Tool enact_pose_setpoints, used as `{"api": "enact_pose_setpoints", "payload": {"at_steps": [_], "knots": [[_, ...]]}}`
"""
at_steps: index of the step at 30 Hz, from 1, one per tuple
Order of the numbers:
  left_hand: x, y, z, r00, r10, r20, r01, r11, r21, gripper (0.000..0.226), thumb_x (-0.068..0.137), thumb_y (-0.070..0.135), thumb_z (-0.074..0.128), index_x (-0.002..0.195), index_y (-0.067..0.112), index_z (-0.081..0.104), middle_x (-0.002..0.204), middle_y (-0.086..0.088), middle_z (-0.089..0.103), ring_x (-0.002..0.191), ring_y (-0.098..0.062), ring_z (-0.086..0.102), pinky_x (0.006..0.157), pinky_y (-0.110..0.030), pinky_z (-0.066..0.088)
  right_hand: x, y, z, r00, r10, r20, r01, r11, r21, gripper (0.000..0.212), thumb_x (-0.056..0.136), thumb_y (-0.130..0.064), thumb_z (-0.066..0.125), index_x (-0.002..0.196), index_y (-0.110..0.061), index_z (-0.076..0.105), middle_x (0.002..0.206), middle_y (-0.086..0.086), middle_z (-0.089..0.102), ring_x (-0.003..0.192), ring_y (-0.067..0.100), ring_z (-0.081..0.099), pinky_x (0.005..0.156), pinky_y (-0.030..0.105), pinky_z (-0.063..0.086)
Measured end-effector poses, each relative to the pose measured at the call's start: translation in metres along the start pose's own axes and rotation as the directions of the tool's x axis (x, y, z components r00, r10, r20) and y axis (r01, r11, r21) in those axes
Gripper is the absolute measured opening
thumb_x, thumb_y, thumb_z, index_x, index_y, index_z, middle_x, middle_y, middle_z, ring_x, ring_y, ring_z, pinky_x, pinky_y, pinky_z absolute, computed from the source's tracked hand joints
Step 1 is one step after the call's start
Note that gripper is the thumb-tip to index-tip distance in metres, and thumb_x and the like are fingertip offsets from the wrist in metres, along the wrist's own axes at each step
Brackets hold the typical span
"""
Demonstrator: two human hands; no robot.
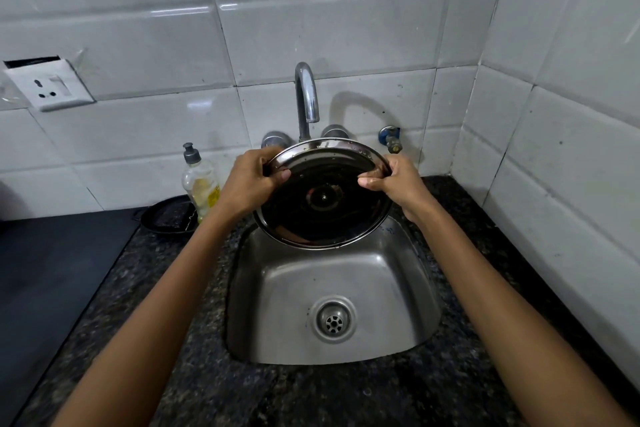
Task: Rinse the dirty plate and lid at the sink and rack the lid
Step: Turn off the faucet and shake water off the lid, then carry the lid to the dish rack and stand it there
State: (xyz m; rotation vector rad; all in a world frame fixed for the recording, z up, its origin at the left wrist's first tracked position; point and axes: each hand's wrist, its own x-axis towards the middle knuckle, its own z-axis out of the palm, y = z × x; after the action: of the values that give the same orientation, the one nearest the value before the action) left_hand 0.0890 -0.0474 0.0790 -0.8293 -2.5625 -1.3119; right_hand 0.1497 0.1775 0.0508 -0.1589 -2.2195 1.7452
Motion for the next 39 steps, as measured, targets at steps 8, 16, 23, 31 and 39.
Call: {"api": "enact_pose_setpoints", "payload": {"at_steps": [8,16,23,31,39], "knots": [[-0.002,-0.003,0.005,1.0,0.001,0.013,-0.001,1.0,0.024,0.018,0.082,0.006,0.063,0.099,0.009,0.066,0.085,-0.01,0.067,0.089,-0.028,0.064,0.085,-0.039,0.049,0.003,0.01,0.0,0.999,0.033,0.024,-0.033,0.999,0.005,0.03,0.072,0.004,0.07,0.067,-0.023,0.058,0.073,-0.001,0.066,0.073,0.007,0.063,0.08,0.024,0.051],[-0.024,-0.026,0.016,0.986,-0.17,-0.002,0.168,0.976,-0.137,0.023,0.082,0.0,0.06,0.102,0.008,0.066,0.083,-0.004,0.066,0.079,-0.012,0.062,0.08,-0.03,0.05,-0.002,0.036,0.021,0.995,-0.098,0.018,0.099,0.946,-0.309,0.081,0.066,-0.012,0.079,0.135,-0.015,0.036,0.123,0.008,0.054,0.114,0.014,0.048,0.104,0.033,0.036],[-0.063,-0.064,-0.004,0.758,-0.598,-0.259,0.414,0.749,-0.517,0.016,0.082,-0.006,0.054,0.087,0.005,0.065,0.08,-0.011,0.063,0.074,-0.024,0.06,0.071,-0.034,0.051,-0.04,0.067,0.093,0.879,-0.072,0.472,0.34,0.789,-0.512,0.133,0.051,-0.041,0.084,0.143,-0.033,-0.012,0.157,0.002,-0.016,0.143,0.023,-0.018,0.115,0.045,-0.003],[-0.128,-0.103,-0.128,0.462,-0.857,-0.227,0.327,0.403,-0.855,0.01,0.084,-0.002,0.05,0.076,0.001,0.054,0.069,-0.009,0.052,0.056,-0.019,0.059,0.045,-0.028,0.057,-0.053,0.035,0.228,0.728,-0.553,0.405,0.684,0.621,-0.383,0.038,0.064,0.01,0.062,0.096,-0.009,0.069,0.1,0.01,0.073,0.1,0.026,0.066,0.102,0.049,0.043],[-0.237,-0.153,-0.285,0.602,-0.778,-0.18,0.393,0.485,-0.781,0.024,0.097,0.024,0.037,0.106,0.01,0.055,0.102,-0.006,0.054,0.086,-0.024,0.061,0.071,-0.031,0.058,-0.095,-0.053,0.398,0.919,-0.357,0.168,0.368,0.929,-0.04,0.009,0.073,0.005,0.065,0.082,0.006,0.069,0.065,0.011,0.07,0.056,-0.011,0.057,0.056,0.001,0.039]]}}
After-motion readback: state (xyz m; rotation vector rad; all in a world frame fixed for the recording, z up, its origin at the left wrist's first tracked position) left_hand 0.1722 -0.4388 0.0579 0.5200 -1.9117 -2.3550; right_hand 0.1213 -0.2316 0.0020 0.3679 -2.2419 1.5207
